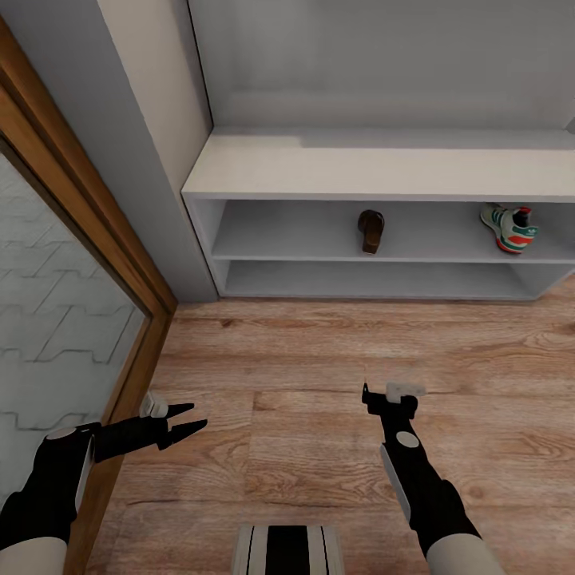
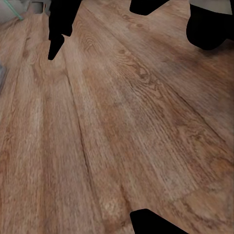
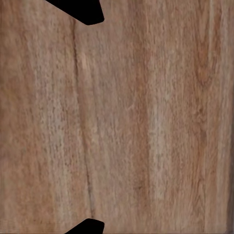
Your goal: Pick up the two gym shoes and the two sandals from the corridor floor and place them onto the hallstand (shoe rack) in the corridor, making sure they are on the rack and not on the floor. Arrange them so the two gym shoes are next to each other and the two sandals are next to each other.
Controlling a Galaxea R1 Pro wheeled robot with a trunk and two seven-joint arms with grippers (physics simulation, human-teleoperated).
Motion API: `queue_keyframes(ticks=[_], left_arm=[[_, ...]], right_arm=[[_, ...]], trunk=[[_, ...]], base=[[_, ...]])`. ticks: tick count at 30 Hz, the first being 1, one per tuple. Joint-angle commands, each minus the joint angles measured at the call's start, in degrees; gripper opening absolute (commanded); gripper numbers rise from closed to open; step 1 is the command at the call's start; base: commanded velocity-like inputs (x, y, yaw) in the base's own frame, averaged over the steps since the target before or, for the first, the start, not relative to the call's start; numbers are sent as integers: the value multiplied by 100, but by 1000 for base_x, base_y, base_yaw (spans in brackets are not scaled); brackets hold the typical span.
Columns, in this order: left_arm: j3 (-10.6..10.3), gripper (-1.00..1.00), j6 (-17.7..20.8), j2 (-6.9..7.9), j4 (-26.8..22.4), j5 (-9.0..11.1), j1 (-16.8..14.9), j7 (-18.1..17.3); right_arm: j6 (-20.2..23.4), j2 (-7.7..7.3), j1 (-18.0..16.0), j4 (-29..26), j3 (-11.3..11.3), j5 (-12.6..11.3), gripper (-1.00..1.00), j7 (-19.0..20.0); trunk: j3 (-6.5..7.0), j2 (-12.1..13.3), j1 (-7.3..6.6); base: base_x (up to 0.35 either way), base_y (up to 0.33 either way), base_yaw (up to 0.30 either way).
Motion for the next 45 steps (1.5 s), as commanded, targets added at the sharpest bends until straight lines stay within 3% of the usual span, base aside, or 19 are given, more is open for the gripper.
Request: queue_keyframes(ticks=[1,15,45], left_arm=[[11,100,60,-3,-5,-38,-4,-41],[13,100,60,-3,-5,-30,-4,-40],[20,100,60,-3,-5,-37,-4,-40]], right_arm=[[47,5,2,-15,-9,55,100,-9],[132,5,11,-75,-26,63,100,-19],[133,5,11,-71,-22,58,100,-13]], trunk=[[-4,-2,-1],[-4,-2,-1],[-4,-2,-1]], base=[[0,0,0],[0,0,-32],[0,0,-289]])
